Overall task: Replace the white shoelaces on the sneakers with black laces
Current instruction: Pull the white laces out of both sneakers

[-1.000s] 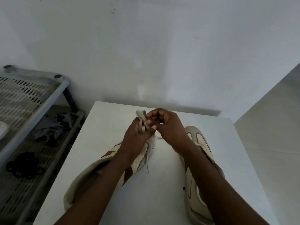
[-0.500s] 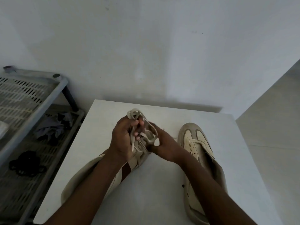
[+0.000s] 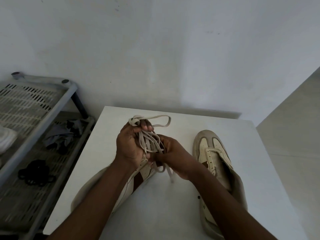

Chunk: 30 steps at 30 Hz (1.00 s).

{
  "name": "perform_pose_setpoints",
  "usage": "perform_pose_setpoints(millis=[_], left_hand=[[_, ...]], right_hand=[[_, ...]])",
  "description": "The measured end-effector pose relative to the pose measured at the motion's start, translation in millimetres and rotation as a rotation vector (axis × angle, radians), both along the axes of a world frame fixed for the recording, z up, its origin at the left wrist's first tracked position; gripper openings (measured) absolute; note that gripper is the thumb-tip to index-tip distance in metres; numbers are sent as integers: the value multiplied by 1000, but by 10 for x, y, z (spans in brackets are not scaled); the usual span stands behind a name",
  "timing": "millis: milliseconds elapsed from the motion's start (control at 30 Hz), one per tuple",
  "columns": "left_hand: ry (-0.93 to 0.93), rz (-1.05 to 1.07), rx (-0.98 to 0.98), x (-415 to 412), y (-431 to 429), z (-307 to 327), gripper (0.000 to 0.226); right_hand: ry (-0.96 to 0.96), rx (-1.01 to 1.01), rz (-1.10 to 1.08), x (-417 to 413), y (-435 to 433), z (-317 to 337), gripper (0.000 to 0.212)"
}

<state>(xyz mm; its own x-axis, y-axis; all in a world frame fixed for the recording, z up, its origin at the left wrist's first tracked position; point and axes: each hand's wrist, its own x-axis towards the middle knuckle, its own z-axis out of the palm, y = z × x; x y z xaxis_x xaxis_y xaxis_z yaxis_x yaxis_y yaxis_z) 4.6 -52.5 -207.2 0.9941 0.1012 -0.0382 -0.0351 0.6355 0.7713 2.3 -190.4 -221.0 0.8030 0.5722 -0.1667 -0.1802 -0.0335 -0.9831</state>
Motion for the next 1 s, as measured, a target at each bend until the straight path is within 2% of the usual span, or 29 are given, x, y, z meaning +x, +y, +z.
perform_pose_setpoints(millis=[100,200,300,400,500,567,667,733,800,867,1000], left_hand=[[16,-18,2,16,13,-6,25],[51,-89,31,8,6,-7,30],[118,-233,109,-16,5,-10,38],[279,-181,233,-8,11,-48,40],[354,36,469,5,4,-66,36],[233,110,585,9,-5,-58,33],[-15,-60,750,-47,-69,-65,51],[-79,-198,808,-92,-129,-73,48],[-87,-257,811,-125,-188,-50,30],[-76,-241,787,-130,-222,-46,23],[13,-172,822,-136,-205,-70,33]], right_hand=[[-78,-75,-232,8,6,-18,14],[-153,-5,-530,95,-67,29,24],[-202,73,-722,167,-118,69,27],[-188,136,-828,212,-175,88,23],[-202,120,-839,215,-228,102,29],[-269,55,-775,173,-205,111,31],[-341,-8,-650,97,-111,113,33],[-314,34,-572,61,-49,106,38],[-235,86,-525,47,-15,100,45],[-172,110,-506,52,-23,110,49],[-212,81,-467,84,-54,135,43]])
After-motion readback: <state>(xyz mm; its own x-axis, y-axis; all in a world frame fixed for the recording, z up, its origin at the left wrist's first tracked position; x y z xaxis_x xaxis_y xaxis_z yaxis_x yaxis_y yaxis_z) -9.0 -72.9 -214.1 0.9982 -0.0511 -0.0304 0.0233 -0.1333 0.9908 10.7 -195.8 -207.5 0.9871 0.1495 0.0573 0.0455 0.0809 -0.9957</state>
